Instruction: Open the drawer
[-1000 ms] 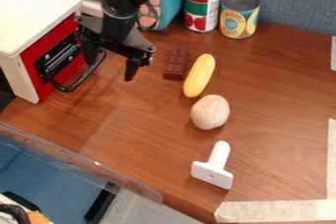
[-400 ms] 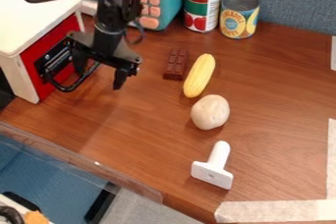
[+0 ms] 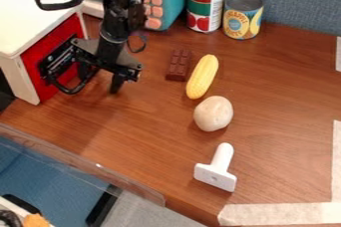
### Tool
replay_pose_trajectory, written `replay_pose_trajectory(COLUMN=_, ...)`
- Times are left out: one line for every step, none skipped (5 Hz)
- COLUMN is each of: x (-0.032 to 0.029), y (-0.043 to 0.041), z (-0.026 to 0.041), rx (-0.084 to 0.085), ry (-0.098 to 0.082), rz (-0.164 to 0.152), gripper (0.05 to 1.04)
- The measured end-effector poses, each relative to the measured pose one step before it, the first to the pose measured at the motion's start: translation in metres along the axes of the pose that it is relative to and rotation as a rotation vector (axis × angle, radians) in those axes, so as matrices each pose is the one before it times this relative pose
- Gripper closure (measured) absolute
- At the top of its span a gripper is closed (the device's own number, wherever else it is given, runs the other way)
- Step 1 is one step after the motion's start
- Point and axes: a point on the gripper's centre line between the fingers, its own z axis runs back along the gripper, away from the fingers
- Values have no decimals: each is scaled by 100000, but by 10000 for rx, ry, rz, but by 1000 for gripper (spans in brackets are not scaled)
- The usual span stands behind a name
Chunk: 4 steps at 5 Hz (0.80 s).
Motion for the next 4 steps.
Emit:
replay_pose_trajectory(x=-209, y=-772, z=98, rx=-133, ry=127, rz=-7, gripper=709)
replay_pose_trajectory(x=-402, y=-814, z=276, rx=-113, ry=226, rz=-287, gripper=865)
replay_pose_trajectory(x=-348, y=-930, z=259, rx=-151, ry=169, rz=-129, gripper=870)
replay_pose_trajectory(x=-304, y=-902, z=311, rx=-167, ry=191, rz=33, gripper=870)
